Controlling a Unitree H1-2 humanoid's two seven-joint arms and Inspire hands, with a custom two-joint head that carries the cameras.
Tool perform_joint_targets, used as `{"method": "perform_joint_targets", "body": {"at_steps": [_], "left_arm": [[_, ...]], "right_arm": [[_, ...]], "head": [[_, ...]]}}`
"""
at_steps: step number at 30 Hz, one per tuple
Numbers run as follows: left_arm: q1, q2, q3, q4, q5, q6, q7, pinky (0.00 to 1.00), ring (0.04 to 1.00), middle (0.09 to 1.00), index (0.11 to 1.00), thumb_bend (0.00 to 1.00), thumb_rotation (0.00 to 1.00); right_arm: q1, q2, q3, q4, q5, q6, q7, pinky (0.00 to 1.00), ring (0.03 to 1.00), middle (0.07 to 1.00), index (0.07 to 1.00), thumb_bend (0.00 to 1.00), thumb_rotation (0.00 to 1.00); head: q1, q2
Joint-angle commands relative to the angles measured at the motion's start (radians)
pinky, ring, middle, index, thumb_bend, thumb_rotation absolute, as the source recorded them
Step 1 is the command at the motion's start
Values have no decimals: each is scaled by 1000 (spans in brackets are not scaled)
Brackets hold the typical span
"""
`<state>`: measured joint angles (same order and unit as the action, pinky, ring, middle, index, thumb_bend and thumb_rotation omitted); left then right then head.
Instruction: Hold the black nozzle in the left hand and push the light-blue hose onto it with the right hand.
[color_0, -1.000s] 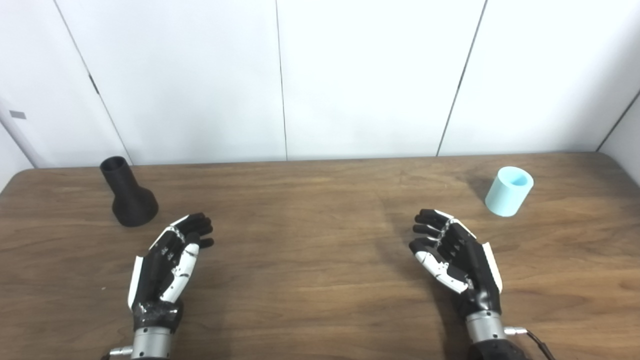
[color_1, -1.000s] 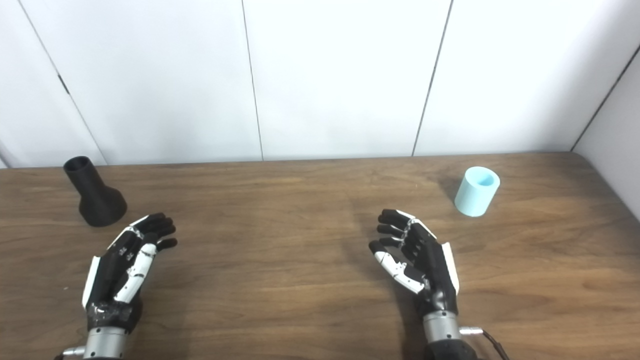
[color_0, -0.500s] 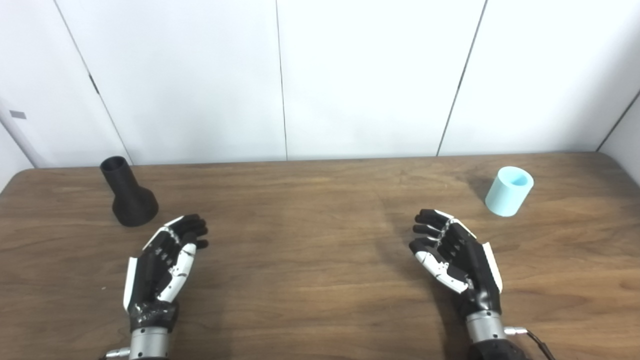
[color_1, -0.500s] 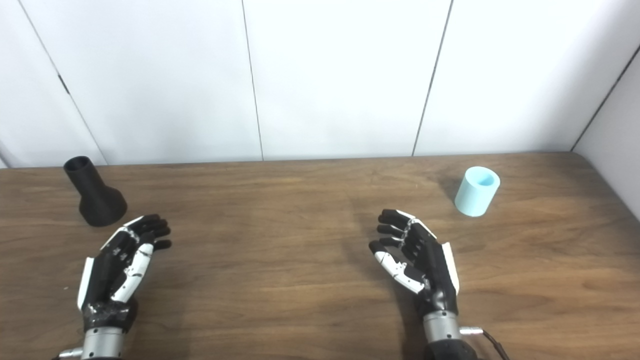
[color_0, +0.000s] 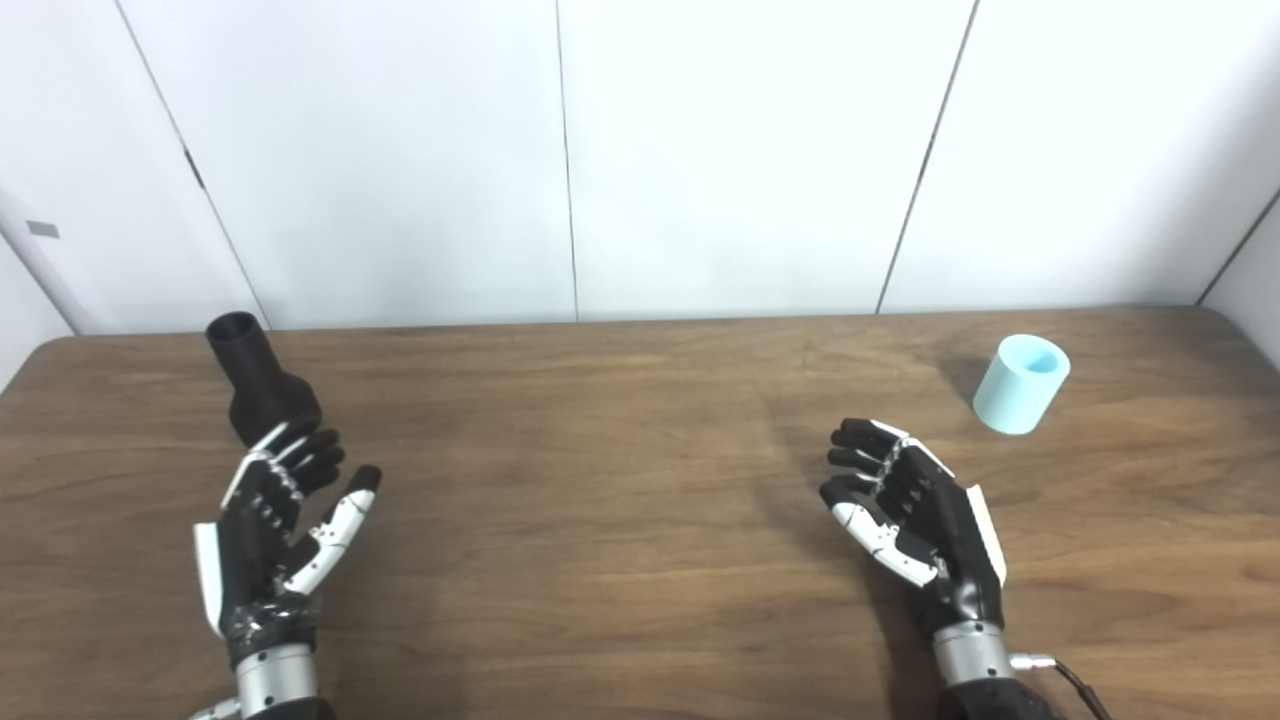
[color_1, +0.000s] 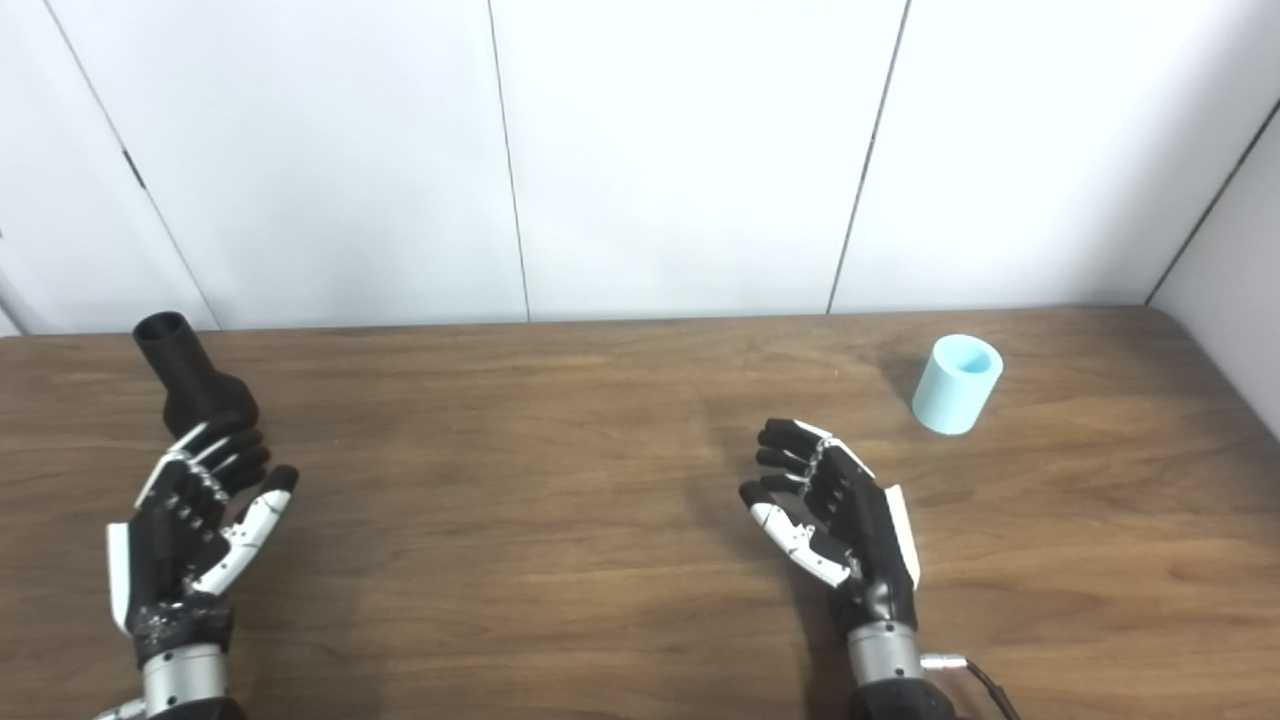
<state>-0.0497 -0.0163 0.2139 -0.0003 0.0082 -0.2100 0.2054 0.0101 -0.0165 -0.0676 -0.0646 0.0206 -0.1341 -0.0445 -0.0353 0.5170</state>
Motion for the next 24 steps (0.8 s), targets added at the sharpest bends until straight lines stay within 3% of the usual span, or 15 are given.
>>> {"method": "perform_joint_targets", "body": {"at_steps": [1, 4, 7, 11, 18, 20, 24], "left_arm": [[25, -9, 18, 36, -21, 11, 18, 748, 722, 723, 755, 705, 90], [17, -14, 39, 3, -14, 54, 49, 814, 766, 759, 785, 679, 91], [12, -20, 53, -52, 20, 116, 91, 802, 758, 746, 750, 653, 51], [21, -14, 61, -96, 32, 164, 106, 870, 814, 810, 823, 608, 3], [16, 6, 104, -119, 21, 211, 123, 858, 834, 878, 914, 735, 72], [11, 17, 116, -102, 26, 207, 128, 892, 859, 920, 978, 739, 73], [-4, 67, 136, -70, 25, 225, 120, 945, 918, 954, 999, 774, 155]], "right_arm": [[-15, -3, -4, -3, 6, -37, 2, 611, 695, 705, 679, 263, 108], [-16, -9, -7, 2, 9, -39, 4, 614, 700, 710, 680, 265, 120], [-15, -14, -11, -2, 16, -26, 6, 616, 704, 715, 684, 265, 118], [-16, -18, -16, -3, 35, -20, 12, 628, 708, 718, 688, 267, 109], [-19, -31, -22, 9, 53, -27, 17, 632, 702, 717, 689, 265, 33], [-19, -32, -23, 12, 57, -32, 17, 638, 708, 722, 689, 267, 14], [-21, -40, -24, 17, 65, -34, 20, 637, 710, 725, 694, 261, 2]], "head": [[3, 2], [21, 1], [32, 0], [45, 0], [75, -4], [79, -6], [94, -7]]}}
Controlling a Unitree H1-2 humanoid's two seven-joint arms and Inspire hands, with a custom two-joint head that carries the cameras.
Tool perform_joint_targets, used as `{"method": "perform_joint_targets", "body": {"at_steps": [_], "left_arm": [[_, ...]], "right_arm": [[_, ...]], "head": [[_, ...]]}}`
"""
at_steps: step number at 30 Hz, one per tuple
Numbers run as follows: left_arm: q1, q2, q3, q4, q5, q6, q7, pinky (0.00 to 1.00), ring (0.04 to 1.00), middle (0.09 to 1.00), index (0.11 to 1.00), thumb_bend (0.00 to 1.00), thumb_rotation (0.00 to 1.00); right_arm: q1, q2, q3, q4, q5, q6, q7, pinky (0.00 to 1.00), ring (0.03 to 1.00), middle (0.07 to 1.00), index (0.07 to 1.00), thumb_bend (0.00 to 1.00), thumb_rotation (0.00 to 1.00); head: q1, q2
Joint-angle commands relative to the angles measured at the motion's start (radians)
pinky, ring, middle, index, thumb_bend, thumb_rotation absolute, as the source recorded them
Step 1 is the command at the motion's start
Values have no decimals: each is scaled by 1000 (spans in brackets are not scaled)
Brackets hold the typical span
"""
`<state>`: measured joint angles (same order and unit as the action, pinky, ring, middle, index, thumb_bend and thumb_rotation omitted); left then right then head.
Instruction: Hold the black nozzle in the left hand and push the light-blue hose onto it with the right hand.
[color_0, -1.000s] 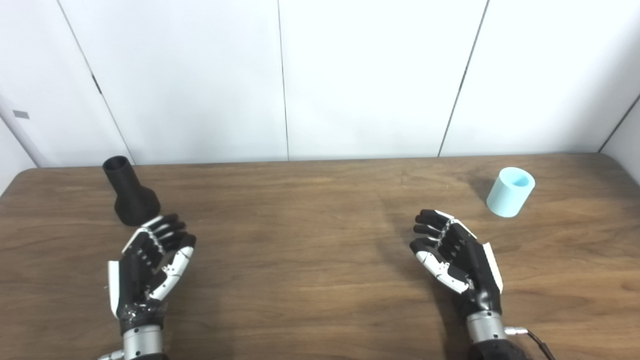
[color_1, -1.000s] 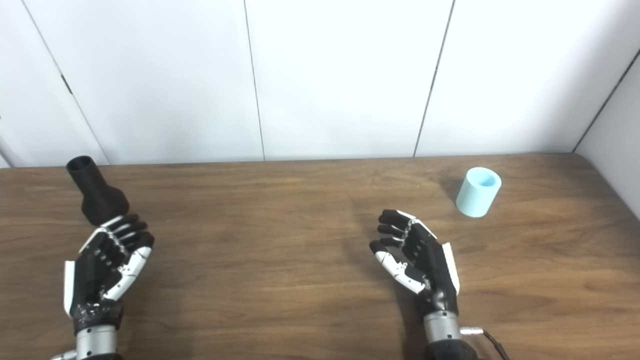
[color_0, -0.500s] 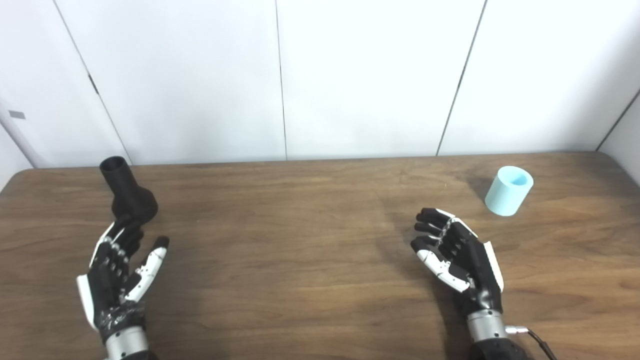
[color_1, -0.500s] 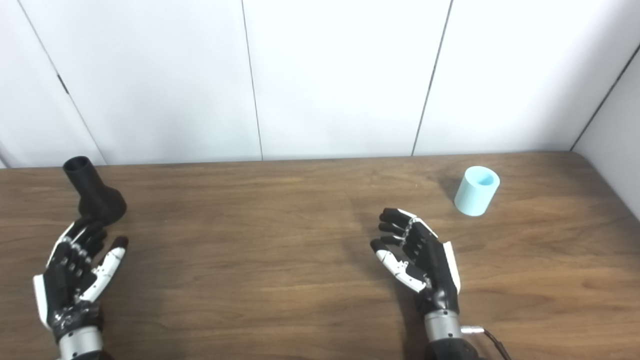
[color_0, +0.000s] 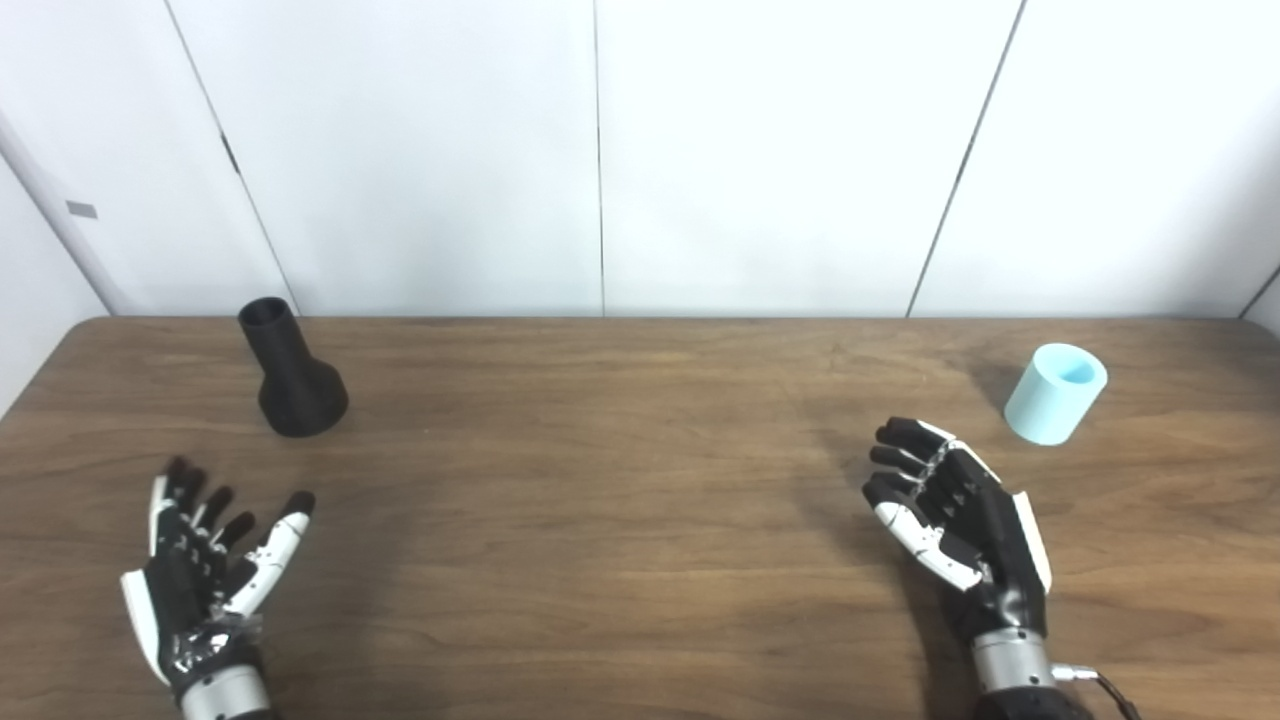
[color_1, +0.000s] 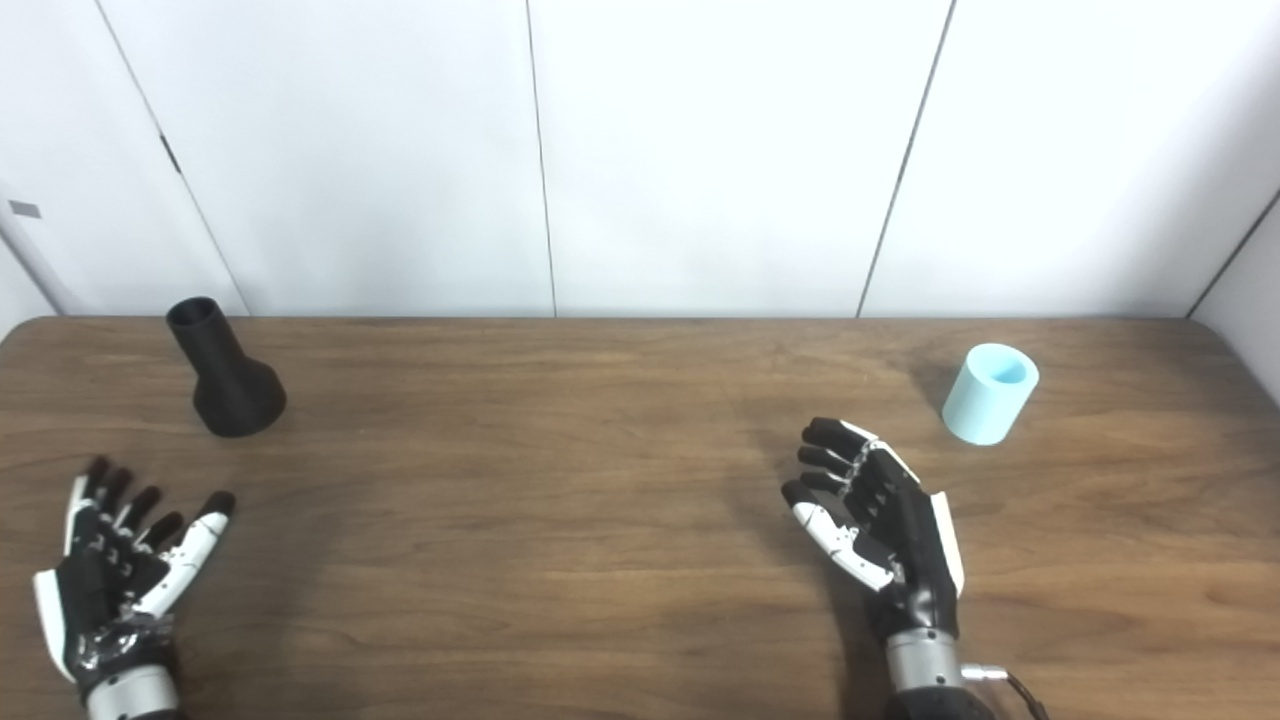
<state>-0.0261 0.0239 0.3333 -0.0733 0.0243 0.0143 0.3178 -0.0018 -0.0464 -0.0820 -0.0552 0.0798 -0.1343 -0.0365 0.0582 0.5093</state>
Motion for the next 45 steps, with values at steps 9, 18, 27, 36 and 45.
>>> {"method": "perform_joint_targets", "body": {"at_steps": [9, 18, 27, 36, 45], "left_arm": [[-58, 163, -2, 106, -13, -13, -88, 926, 949, 964, 1000, 929, 313], [-102, 216, -23, 219, -14, -74, -138, 944, 958, 970, 998, 921, 302], [-136, 239, -53, 260, 9, -60, -140, 919, 944, 937, 963, 994, 354], [-194, 241, -75, 293, 40, -17, -108, 904, 935, 922, 941, 1000, 365], [-253, 283, -124, 310, 117, 48, -107, 839, 885, 890, 924, 1000, 430]], "right_arm": [[-16, -33, -26, 31, 48, -49, 31, 636, 724, 736, 699, 252, 0], [-37, -79, -52, 88, 30, -83, 34, 669, 733, 739, 715, 243, 0], [-52, -113, -74, 126, 109, -100, 88, 711, 771, 773, 744, 225, 0], [-62, -132, -95, 122, 142, -55, 94, 614, 707, 721, 686, 288, 249], [-70, -144, -97, 130, 129, -50, 94, 538, 654, 677, 631, 442, 418]], "head": [[77, -7], [182, -8], [291, -9], [391, -19], [418, -33]]}}
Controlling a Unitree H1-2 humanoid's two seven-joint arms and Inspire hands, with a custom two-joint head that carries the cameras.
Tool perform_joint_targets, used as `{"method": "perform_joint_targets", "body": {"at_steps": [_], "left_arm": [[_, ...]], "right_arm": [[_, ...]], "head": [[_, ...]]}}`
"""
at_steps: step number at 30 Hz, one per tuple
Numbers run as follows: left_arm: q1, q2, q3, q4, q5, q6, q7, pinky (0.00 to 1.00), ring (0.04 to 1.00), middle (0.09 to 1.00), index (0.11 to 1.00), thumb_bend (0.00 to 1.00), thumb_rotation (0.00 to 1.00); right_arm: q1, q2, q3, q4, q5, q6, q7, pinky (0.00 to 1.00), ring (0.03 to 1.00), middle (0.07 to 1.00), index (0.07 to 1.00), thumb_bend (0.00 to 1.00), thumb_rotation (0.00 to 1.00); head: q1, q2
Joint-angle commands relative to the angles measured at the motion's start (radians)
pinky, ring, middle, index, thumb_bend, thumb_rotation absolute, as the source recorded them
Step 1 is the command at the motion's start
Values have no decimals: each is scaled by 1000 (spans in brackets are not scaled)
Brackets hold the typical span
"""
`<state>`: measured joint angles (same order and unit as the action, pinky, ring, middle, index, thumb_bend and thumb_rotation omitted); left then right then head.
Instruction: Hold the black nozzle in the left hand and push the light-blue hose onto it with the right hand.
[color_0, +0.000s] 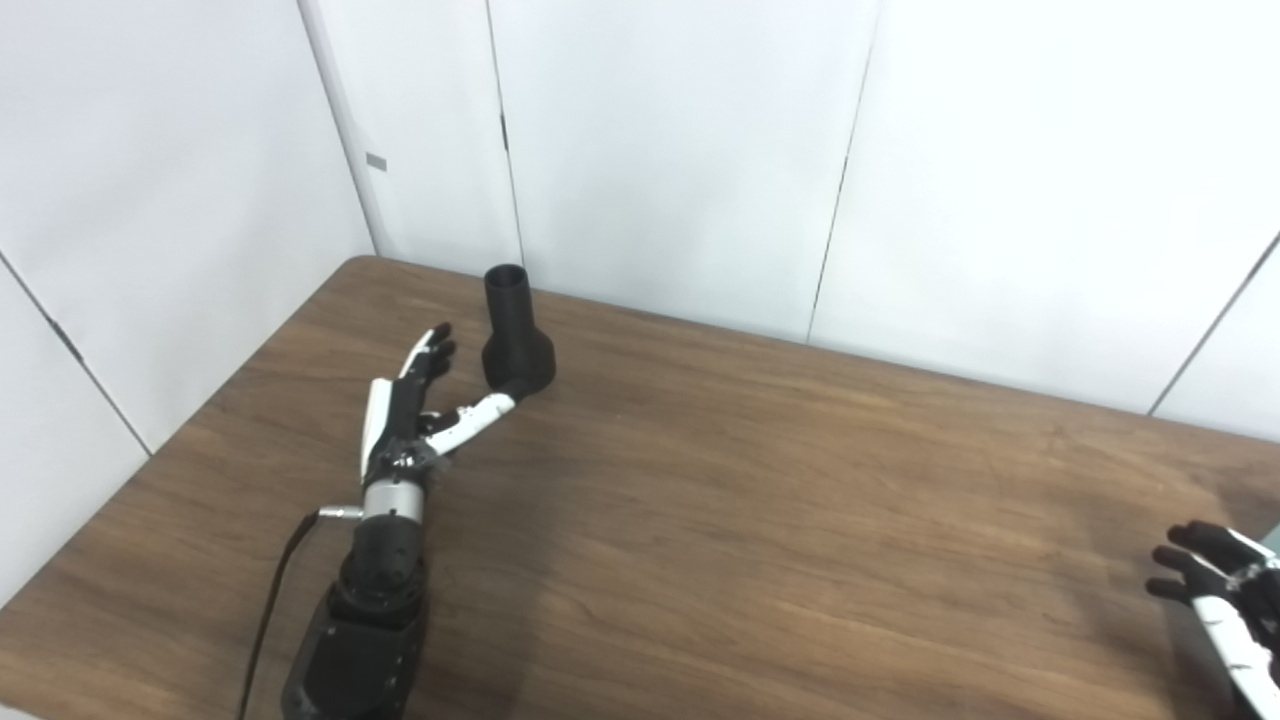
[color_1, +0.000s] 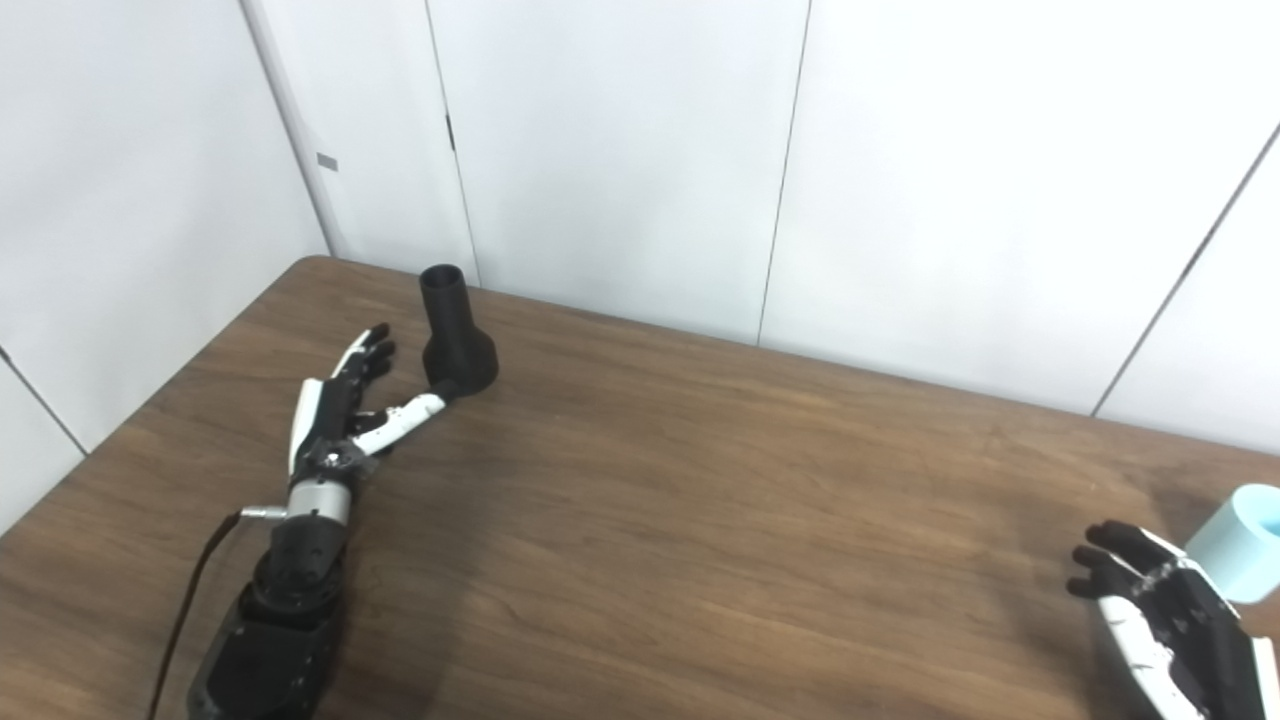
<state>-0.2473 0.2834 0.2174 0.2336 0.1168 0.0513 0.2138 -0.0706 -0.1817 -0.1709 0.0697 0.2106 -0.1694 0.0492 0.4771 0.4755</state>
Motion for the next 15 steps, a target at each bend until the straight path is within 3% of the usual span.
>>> {"method": "perform_joint_targets", "body": {"at_steps": [1, 15], "left_arm": [[-35, 27, -12, 6, 30, 13, -2, 835, 883, 887, 923, 1000, 439], [-125, 69, -39, 81, 56, 76, -5, 777, 850, 866, 894, 1000, 383]], "right_arm": [[-1, -9, -8, 6, -1, -15, 9, 541, 657, 678, 632, 446, 424], [-2, -13, -13, 29, -43, -34, -8, 506, 633, 655, 609, 561, 505]], "head": [[-1, 1], [7, -6]]}}
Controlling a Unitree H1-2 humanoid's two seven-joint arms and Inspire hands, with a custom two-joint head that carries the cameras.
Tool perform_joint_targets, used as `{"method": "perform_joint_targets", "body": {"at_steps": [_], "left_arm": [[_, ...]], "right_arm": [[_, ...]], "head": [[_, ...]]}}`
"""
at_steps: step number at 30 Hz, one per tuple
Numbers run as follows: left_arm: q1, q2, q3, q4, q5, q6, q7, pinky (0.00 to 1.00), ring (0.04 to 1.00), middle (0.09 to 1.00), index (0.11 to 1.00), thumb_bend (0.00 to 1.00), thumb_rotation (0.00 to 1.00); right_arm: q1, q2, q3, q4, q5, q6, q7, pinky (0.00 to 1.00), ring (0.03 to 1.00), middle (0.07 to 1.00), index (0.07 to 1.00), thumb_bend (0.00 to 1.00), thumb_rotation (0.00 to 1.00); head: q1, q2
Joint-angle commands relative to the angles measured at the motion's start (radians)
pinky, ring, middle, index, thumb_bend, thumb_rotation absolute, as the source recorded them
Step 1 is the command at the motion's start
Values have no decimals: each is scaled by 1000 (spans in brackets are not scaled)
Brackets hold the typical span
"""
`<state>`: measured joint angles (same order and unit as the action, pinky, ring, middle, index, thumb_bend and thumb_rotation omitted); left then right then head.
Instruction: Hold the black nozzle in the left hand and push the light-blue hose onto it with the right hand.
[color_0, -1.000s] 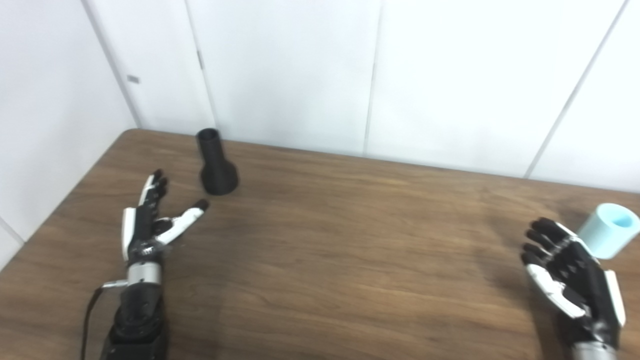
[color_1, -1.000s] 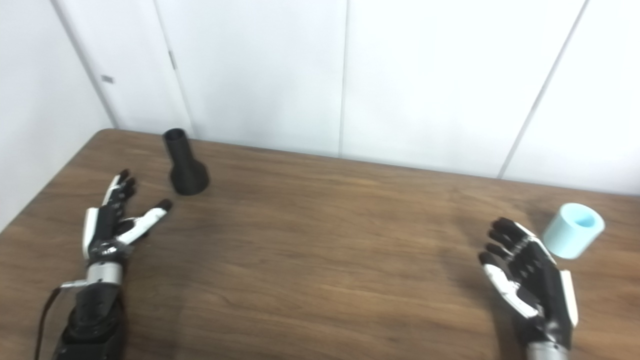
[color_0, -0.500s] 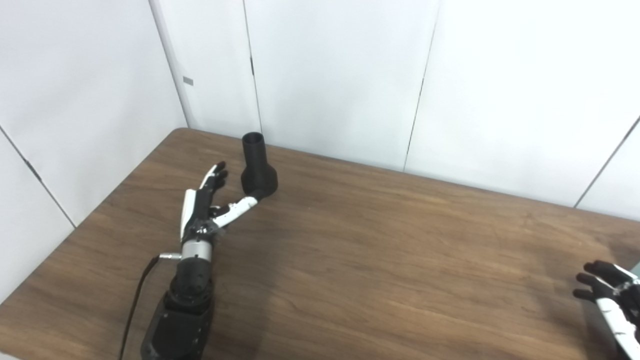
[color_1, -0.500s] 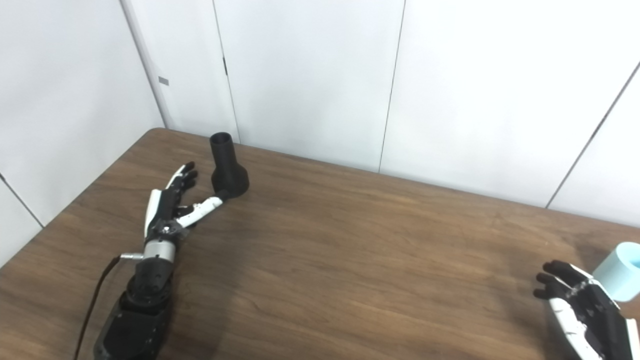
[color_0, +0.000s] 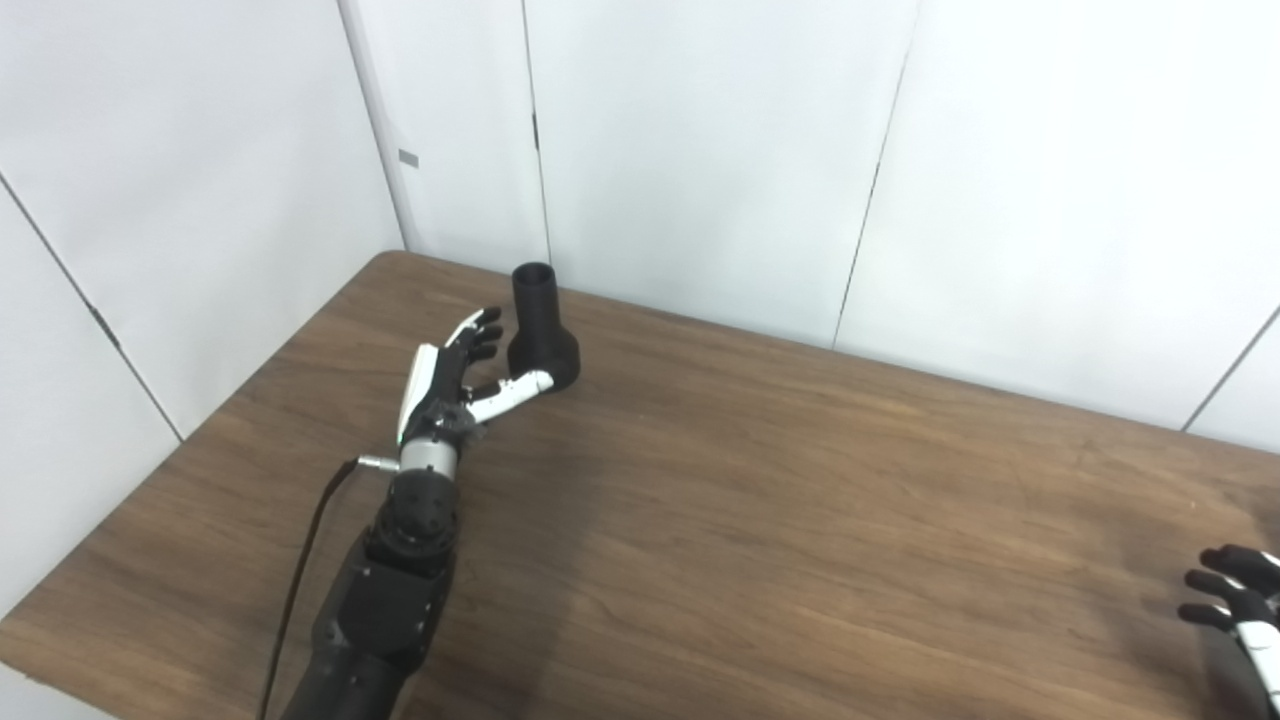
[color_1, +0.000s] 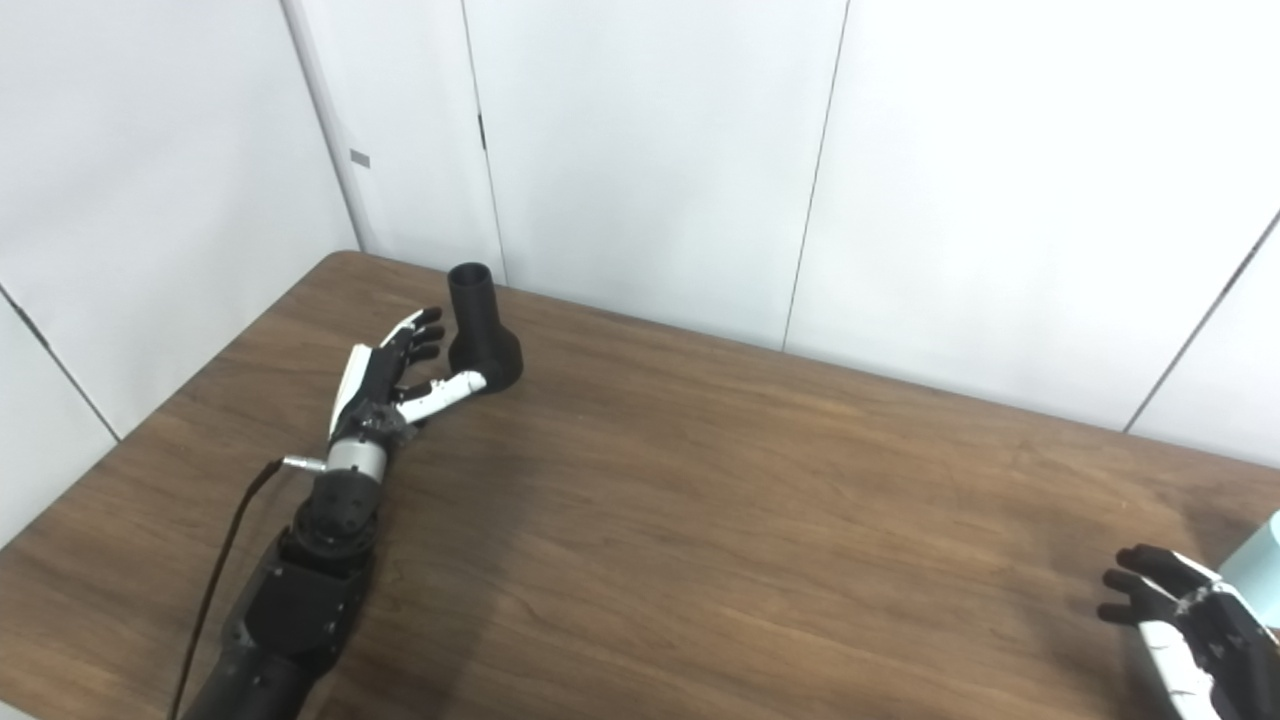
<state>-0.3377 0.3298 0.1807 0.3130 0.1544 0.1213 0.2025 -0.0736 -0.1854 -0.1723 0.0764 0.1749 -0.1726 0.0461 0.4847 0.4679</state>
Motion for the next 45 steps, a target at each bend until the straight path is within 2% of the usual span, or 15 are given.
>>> {"method": "perform_joint_targets", "body": {"at_steps": [1, 8, 17, 29, 34, 39, 45], "left_arm": [[-38, 22, -3, 6, 20, 8, 9, 774, 847, 864, 891, 1000, 380], [-65, 29, -13, 42, 33, 29, 6, 765, 842, 862, 891, 1000, 328], [-94, 65, -74, 57, 104, 86, -12, 736, 816, 837, 871, 1000, 302], [-110, 70, -137, 68, 166, 127, -21, 775, 840, 811, 821, 1000, 195], [-111, 71, -148, 81, 169, 120, -24, 769, 839, 806, 821, 1000, 175], [-113, 72, -154, 90, 166, 125, -30, 829, 878, 815, 822, 1000, 168], [-120, 77, -171, 129, 188, 95, -14, 787, 813, 770, 792, 1000, 122]], "right_arm": [[1, -10, -12, 25, -9, -34, -5, 501, 629, 652, 607, 578, 516], [5, -6, -16, 7, -15, -9, -9, 496, 625, 649, 605, 596, 523], [9, -6, -18, 8, -11, -15, -6, 478, 606, 634, 591, 634, 526], [18, -1, -18, -14, -18, -7, -15, 448, 577, 608, 569, 694, 527], [22, 1, -18, -14, -22, -19, -13, 439, 570, 602, 560, 736, 544], [25, 3, -20, -21, -21, -13, -15, 434, 565, 597, 557, 750, 545], [25, 4, -21, -18, -22, -15, -15, 435, 566, 599, 559, 748, 540]], "head": [[-1, 1], [-1, -3], [-10, -2], [-24, 2], [-33, 4], [-35, 7], [-38, 8]]}}
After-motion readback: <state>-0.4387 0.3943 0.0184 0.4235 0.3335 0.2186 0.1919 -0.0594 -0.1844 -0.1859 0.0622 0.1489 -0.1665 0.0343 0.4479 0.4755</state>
